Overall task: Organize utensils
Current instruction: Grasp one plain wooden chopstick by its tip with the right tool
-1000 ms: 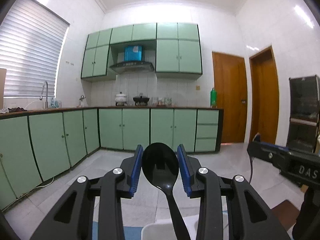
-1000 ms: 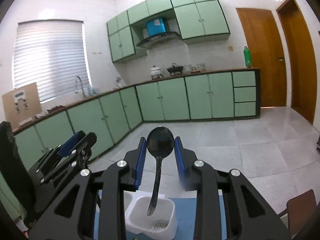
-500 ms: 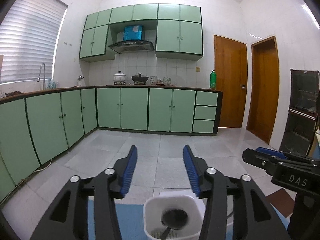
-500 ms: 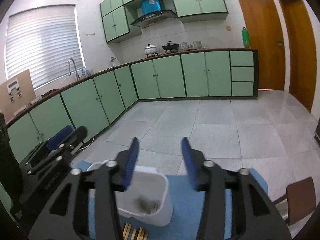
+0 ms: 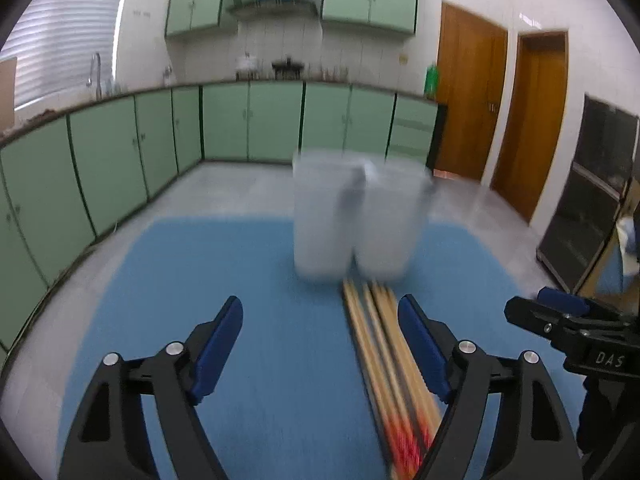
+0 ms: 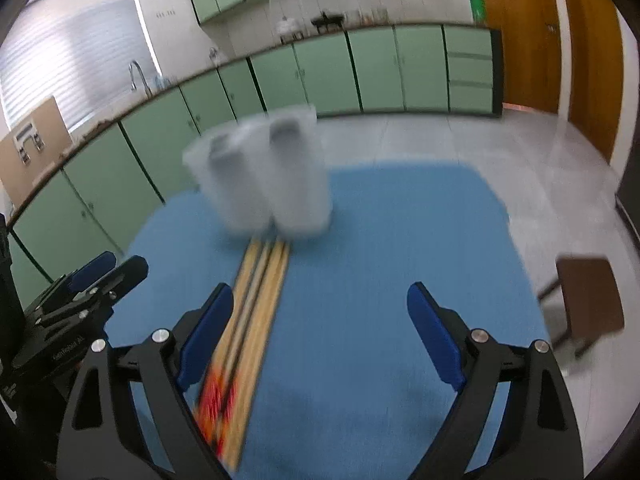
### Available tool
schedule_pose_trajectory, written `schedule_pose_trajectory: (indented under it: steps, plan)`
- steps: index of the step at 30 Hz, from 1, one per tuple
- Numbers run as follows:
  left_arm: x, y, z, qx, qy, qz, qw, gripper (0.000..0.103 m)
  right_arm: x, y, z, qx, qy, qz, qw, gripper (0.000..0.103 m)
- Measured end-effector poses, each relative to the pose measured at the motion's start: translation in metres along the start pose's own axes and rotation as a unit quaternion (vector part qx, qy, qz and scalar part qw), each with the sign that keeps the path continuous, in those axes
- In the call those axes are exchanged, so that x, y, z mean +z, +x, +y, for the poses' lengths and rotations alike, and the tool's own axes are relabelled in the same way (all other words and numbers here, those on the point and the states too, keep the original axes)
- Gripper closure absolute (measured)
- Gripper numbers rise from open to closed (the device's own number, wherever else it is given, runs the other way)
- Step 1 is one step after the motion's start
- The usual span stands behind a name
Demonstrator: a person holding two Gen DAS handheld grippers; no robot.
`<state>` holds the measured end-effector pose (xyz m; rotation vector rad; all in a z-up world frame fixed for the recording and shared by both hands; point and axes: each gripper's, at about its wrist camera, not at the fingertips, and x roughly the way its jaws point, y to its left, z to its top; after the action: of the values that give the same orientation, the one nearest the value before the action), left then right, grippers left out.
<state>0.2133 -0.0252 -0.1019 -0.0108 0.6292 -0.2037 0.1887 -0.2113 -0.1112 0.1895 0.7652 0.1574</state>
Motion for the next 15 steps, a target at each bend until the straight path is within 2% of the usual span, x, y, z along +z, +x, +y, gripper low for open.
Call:
schedule_pose_trajectory:
  steps: [3, 6, 9, 15]
  plan:
    - [-0.031, -0.006, -0.004, 0.012, 0.009, 0.027, 0.9995, 0.024, -0.039, -0.007, 0.010, 0.000, 0.000, 0.032, 0.999, 0.017]
    - [-0.054, -0.013, -0.004, 0.018, 0.012, 0.056, 0.9982, 0.023, -0.061, -0.011, 0.019, -0.001, -0.015, 0.051, 0.999, 0.017]
    - [-0.065, -0.014, -0.001, 0.028, 0.009, 0.078, 0.9965, 0.023, -0.078, -0.011, 0.028, 0.000, -0.023, 0.068, 0.997, 0.017]
    - [-0.066, -0.018, 0.008, 0.036, -0.005, 0.087, 0.9956, 0.021, -0.093, -0.004, 0.050, -0.013, -0.065, 0.088, 0.994, 0.018]
